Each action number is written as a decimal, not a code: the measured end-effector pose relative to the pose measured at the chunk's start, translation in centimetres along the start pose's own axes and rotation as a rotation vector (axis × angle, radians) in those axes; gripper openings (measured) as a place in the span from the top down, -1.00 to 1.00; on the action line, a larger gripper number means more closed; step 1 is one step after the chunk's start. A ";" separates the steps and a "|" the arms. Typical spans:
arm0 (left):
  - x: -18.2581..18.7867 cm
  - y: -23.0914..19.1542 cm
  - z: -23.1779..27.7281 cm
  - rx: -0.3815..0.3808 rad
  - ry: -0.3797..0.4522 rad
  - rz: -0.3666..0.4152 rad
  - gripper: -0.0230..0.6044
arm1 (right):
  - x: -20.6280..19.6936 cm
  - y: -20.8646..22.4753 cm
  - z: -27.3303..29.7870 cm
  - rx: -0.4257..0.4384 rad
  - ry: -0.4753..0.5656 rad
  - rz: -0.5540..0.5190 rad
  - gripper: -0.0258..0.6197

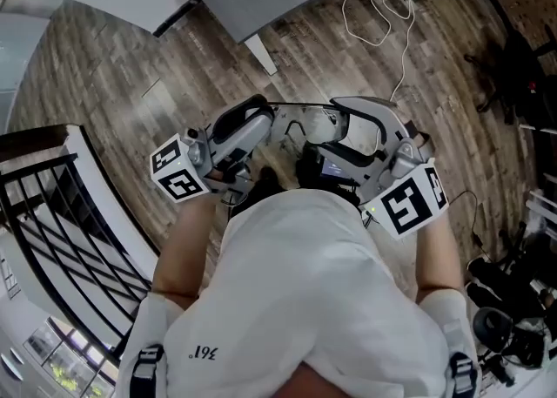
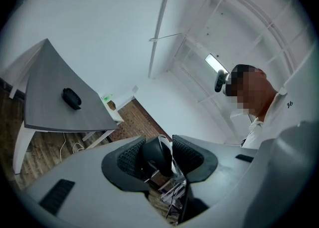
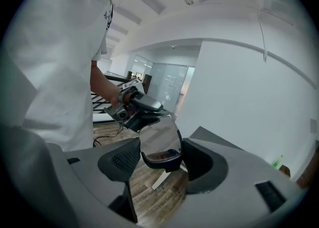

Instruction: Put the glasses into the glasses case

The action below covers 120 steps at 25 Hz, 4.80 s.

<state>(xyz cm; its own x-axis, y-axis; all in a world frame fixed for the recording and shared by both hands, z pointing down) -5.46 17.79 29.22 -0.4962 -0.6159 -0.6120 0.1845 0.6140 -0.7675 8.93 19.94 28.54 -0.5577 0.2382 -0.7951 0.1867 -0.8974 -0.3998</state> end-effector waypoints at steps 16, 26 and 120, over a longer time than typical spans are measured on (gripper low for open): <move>1.5 -4.0 4.5 0.024 -0.022 -0.012 0.40 | -3.7 5.0 0.9 0.009 -0.018 -0.011 0.06; 8.1 -11.3 4.5 0.015 -0.088 -0.035 0.40 | -3.5 10.9 8.3 -0.012 -0.094 -0.025 0.06; 23.0 -50.3 15.4 0.515 -0.153 -0.083 0.37 | -25.5 39.3 35.4 0.110 -0.387 -0.066 0.06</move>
<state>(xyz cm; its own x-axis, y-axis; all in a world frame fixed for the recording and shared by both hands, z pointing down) -13.09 -34.89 50.79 -0.4045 -0.7404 -0.5369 0.5609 0.2628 -0.7851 1.89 -34.55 49.29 -0.8328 0.1584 -0.5304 0.0642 -0.9241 -0.3768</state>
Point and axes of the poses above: the fingertips, and each gripper's own axes: z forward along the fingers, y to its right, x out of its top, the point moved 4 cm from there along -z, backward along the fingers, and after that the axes turned 5 degrees about -z, right-handed, at the moved point
